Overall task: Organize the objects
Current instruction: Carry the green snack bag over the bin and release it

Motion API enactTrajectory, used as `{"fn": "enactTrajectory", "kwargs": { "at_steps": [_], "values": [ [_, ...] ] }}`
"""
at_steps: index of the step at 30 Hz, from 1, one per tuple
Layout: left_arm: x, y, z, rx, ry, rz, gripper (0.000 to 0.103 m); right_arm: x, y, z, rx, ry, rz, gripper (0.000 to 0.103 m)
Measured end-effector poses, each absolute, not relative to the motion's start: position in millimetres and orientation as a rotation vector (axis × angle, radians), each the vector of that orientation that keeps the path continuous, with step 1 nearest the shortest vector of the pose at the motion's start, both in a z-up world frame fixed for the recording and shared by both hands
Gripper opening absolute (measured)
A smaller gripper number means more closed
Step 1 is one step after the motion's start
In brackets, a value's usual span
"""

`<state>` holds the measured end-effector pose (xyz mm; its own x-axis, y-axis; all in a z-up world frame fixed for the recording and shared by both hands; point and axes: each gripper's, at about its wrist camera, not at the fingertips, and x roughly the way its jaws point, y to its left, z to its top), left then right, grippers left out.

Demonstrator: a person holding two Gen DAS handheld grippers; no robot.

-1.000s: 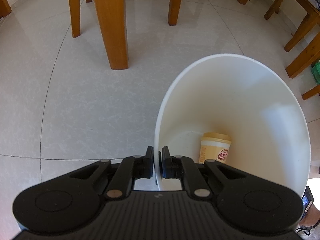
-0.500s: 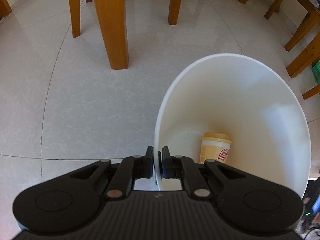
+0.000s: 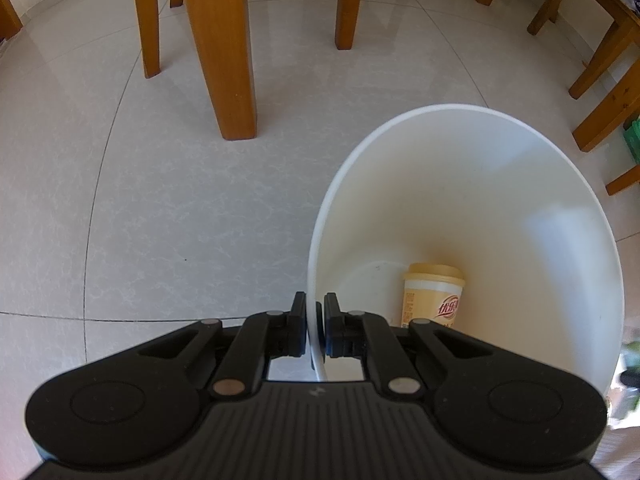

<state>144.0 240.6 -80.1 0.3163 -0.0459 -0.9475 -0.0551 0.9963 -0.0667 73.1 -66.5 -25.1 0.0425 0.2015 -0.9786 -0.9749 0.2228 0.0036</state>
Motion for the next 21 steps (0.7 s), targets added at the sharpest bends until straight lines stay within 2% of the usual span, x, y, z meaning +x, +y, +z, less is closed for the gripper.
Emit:
{"fn": "enactTrajectory", "kwargs": {
  "at_steps": [4, 11, 21],
  "values": [
    [144.3, 239.8, -79.5, -0.087, 1.249, 0.006, 0.006, 67.6, -41.3, 27.9, -0.871, 1.087, 1.197, 0.039],
    [145.3, 238.1, -78.7, -0.086, 1.249, 0.008, 0.006, 59.8, 3.3, 75.1, -0.811, 0.965, 1.326, 0.039],
    [147.9, 237.2, -78.8, -0.087, 1.251, 0.007, 0.006, 40.6, 25.4, 66.4, -0.781, 0.960, 1.397, 0.042]
  ]
}}
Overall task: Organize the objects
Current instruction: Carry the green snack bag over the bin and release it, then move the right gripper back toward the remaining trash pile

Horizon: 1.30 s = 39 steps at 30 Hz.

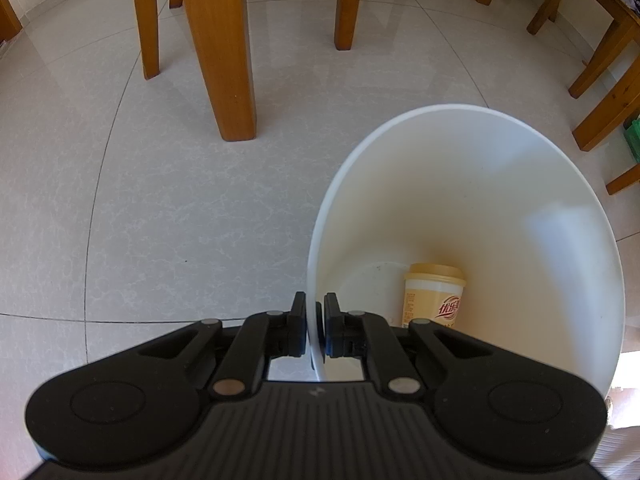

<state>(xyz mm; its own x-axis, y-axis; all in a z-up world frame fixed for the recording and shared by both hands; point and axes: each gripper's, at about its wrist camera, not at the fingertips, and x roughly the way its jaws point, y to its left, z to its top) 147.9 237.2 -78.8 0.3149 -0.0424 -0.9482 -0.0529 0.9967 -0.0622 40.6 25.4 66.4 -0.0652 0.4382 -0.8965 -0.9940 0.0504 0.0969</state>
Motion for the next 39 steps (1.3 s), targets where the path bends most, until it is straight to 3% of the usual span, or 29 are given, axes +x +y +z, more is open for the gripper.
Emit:
{"fn": "enactTrajectory", "kwargs": {
  "at_steps": [1, 3, 5, 12, 28, 39],
  "values": [
    [148.2, 237.3, -79.0, -0.087, 1.251, 0.006, 0.006, 39.3, 24.5, 65.3, -0.787, 0.959, 1.406, 0.044],
    [148.5, 237.8, -79.4, -0.088, 1.252, 0.006, 0.006, 37.6, 23.4, 67.7, -0.790, 0.964, 1.394, 0.063],
    [148.7, 237.7, -79.3, -0.088, 1.252, 0.006, 0.006, 40.3, 21.3, 65.9, -0.779, 0.959, 1.390, 0.071],
    [149.0, 238.1, -79.7, -0.089, 1.253, 0.004, 0.006, 45.5, 11.5, 68.4, -0.791, 0.934, 1.387, 0.076],
    [151.0, 238.1, -80.8, -0.090, 1.252, -0.001, 0.006, 80.0, -40.8, 46.2, -0.763, 0.895, 1.308, 0.076],
    [152.8, 238.1, -80.2, -0.101, 1.256, -0.002, 0.006, 135.2, -86.8, -59.1, -0.740, 1.061, 1.166, 0.076]
  ]
}}
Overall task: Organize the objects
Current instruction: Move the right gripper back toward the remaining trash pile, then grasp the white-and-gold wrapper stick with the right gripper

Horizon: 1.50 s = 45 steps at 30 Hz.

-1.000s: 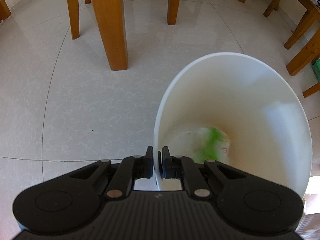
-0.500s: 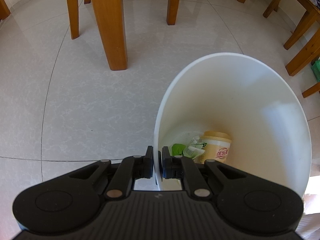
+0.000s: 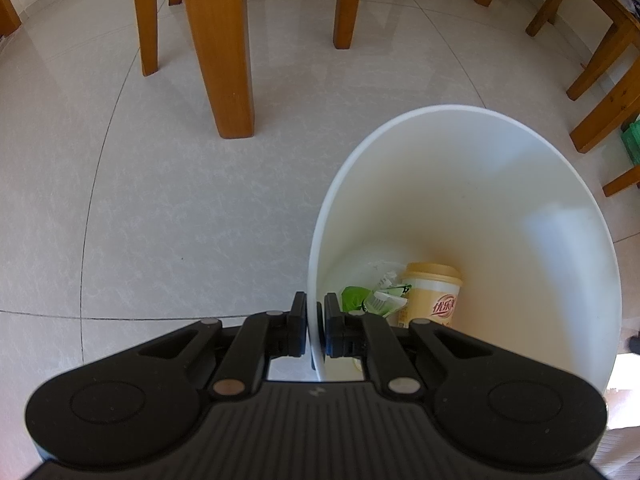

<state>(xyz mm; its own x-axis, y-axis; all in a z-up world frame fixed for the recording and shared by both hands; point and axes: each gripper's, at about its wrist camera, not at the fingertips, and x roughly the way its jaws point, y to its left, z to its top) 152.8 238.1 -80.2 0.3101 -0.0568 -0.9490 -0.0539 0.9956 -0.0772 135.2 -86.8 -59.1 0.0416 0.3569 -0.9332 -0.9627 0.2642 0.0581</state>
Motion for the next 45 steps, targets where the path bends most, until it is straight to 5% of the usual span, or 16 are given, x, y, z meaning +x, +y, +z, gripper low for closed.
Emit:
{"fn": "enactTrajectory", "kwargs": {
  "at_steps": [13, 30, 40, 42, 45],
  "values": [
    [150.5, 239.3, -82.9, -0.110, 1.253, -0.005, 0.006, 170.9, -103.4, -207.7, -0.873, 1.169, 0.986, 0.075],
    [149.0, 242.4, -82.1, -0.116, 1.252, -0.010, 0.007, 192.4, -90.4, -263.9, -0.904, 1.226, 0.989, 0.073],
    [148.9, 242.0, -81.9, -0.115, 1.252, -0.010, 0.007, 190.3, -97.4, -255.1, -0.960, 1.230, 1.015, 0.038],
    [148.9, 242.0, -81.8, -0.115, 1.251, -0.011, 0.007, 189.2, -97.9, -251.0, -0.955, 1.246, 1.019, 0.023],
    [148.7, 242.0, -81.8, -0.115, 1.251, -0.011, 0.007, 186.3, -96.9, -242.7, -0.973, 1.225, 1.029, 0.020]
  ]
}}
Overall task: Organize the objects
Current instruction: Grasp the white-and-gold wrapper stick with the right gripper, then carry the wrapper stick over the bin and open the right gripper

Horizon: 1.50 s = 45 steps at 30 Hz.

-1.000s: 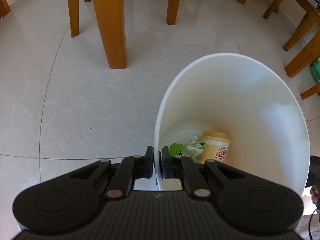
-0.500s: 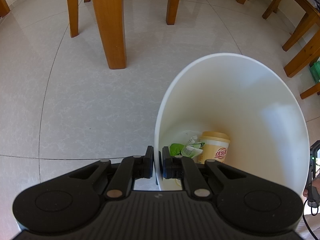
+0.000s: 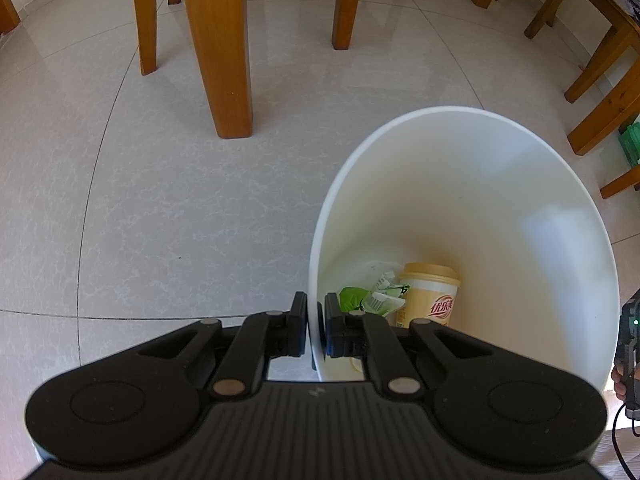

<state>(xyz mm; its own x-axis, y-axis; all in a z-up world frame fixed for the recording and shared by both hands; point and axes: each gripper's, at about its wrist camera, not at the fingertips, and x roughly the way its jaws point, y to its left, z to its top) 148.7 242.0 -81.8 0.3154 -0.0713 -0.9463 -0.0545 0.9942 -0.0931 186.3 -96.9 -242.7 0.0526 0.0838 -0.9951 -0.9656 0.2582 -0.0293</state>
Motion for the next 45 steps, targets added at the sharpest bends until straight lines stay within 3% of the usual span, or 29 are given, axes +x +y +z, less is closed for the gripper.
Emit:
{"fn": "enactTrajectory", "kwargs": {
  "at_steps": [14, 33, 45],
  "values": [
    [150.8, 241.1, -81.7, -0.114, 1.254, -0.011, 0.007, 186.8, -93.9, -178.8, -0.882, 1.230, 1.075, 0.017],
    [150.1, 236.1, -85.2, -0.075, 1.255, -0.008, 0.007, 113.4, -37.9, 43.6, -0.793, 1.034, 1.387, 0.017],
    [149.2, 240.5, -84.3, -0.093, 1.258, -0.012, 0.007, 43.6, 8.0, 60.9, -0.770, 0.994, 1.560, 0.020]
  ]
}}
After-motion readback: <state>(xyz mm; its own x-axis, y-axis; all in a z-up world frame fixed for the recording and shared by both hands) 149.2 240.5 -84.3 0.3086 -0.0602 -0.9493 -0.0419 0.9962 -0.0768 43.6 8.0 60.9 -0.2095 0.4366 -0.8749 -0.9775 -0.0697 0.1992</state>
